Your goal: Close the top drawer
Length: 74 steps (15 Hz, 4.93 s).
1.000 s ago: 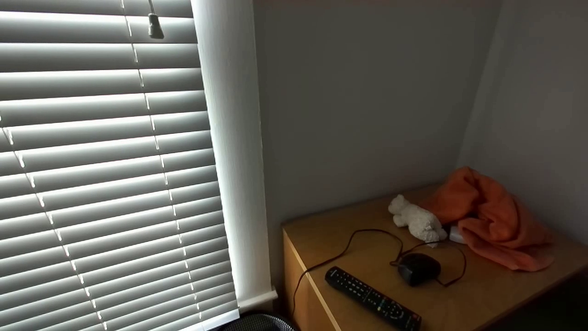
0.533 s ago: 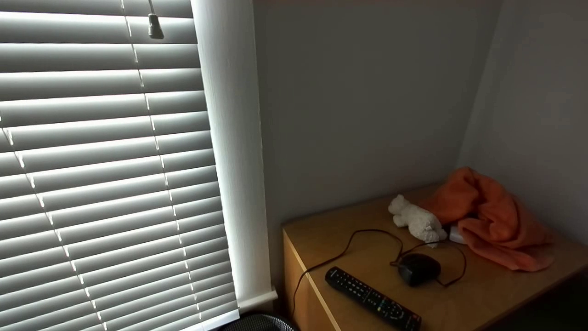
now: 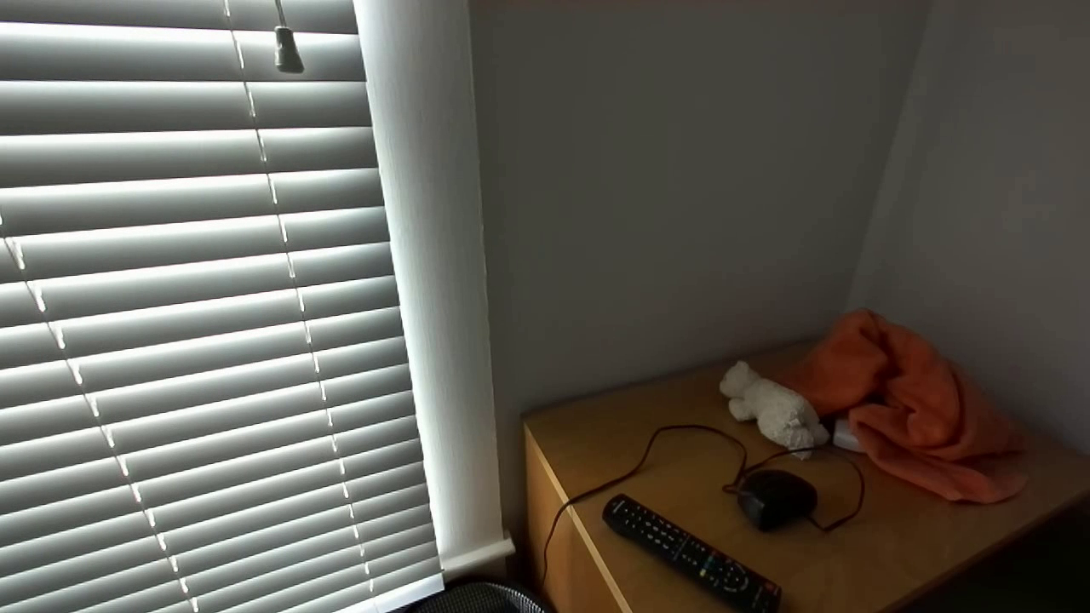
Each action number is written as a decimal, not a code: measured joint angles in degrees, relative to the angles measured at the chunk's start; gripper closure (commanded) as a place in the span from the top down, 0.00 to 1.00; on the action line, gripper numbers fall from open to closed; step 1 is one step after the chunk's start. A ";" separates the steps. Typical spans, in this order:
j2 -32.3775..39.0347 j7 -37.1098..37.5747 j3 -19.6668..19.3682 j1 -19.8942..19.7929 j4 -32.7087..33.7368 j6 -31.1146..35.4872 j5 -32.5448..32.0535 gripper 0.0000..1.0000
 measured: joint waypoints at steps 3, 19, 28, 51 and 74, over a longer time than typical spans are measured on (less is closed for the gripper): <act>0.00 0.03 0.00 0.00 0.04 -0.01 0.00 1.00; 8.81 4.51 -1.01 -2.56 2.01 6.96 -6.28 1.00; 19.03 11.37 -1.46 -2.73 5.99 6.35 -7.00 1.00; 28.45 14.26 -1.21 -2.04 16.89 -9.64 -15.19 0.05; 22.09 -0.60 4.47 -11.97 14.36 2.66 -2.99 0.00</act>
